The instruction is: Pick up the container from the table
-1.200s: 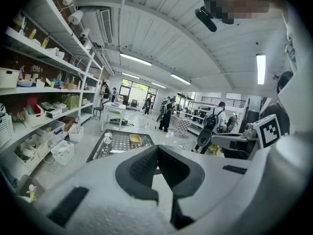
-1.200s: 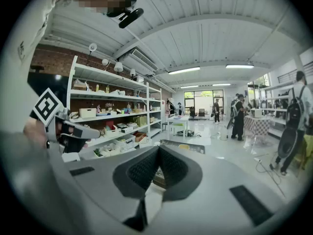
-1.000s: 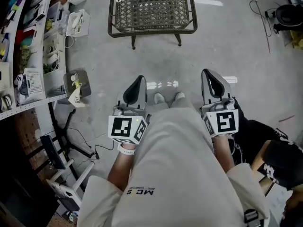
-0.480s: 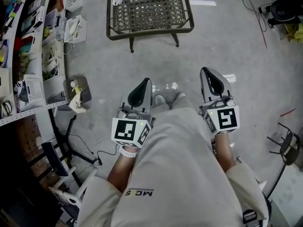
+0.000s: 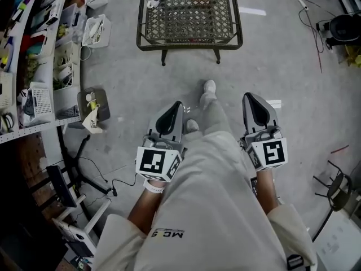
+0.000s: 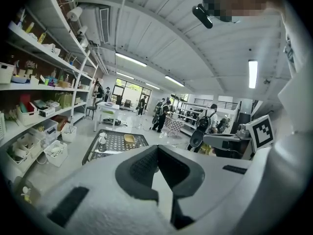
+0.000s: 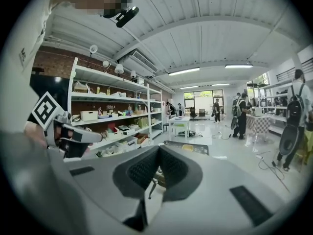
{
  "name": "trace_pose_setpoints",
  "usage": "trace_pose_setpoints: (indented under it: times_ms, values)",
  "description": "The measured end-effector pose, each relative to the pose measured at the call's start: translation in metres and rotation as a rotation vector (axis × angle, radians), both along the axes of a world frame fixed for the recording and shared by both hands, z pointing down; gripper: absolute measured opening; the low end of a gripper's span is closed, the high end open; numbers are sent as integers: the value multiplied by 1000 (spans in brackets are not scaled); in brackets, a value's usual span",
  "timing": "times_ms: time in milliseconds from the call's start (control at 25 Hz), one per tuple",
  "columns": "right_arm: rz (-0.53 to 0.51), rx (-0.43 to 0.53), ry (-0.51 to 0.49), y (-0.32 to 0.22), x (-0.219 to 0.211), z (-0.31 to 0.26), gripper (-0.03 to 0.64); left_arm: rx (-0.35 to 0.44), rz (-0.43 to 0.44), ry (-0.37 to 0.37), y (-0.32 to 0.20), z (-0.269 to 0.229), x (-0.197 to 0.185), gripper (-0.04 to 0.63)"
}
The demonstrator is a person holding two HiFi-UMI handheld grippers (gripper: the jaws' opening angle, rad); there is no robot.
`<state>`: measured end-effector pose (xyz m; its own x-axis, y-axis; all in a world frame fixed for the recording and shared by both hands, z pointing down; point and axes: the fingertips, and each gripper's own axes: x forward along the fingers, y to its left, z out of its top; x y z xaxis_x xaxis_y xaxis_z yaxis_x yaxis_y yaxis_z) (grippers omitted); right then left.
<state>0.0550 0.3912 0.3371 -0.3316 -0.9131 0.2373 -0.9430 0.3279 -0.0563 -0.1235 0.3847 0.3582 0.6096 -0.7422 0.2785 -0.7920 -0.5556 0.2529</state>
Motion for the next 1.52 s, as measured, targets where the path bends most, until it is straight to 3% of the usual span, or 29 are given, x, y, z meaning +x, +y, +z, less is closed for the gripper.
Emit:
trace_pose_setpoints:
  times_ms: [200,440,720,960,1200,1320,1520]
  values:
    - [-39,-21,-3,-47,-6,17,18,-19,-26,-10,-42,9,-2,20]
    - [-79,-28,-66,-146,8,28,18,-24,-69,-39,-132,12,5,20]
    - [-172,-24,-113,-269,19,22,18,-18,-91,-76,-250,-3,43,20]
    - [-216,13,-112,-340,24,10,18,13,-73,-76,-332,-23,79,20]
    - [-228,38,-94,-392,38,7,18,-14,-62,-72,-369,-10,98,20]
    - [-217,49,-62,-402,40,10,18,-29,-45,-65,-379,-4,96,20]
    - [-179,35,-90,-415,33,1,18,-35,-17,-58,-398,-5,87,20]
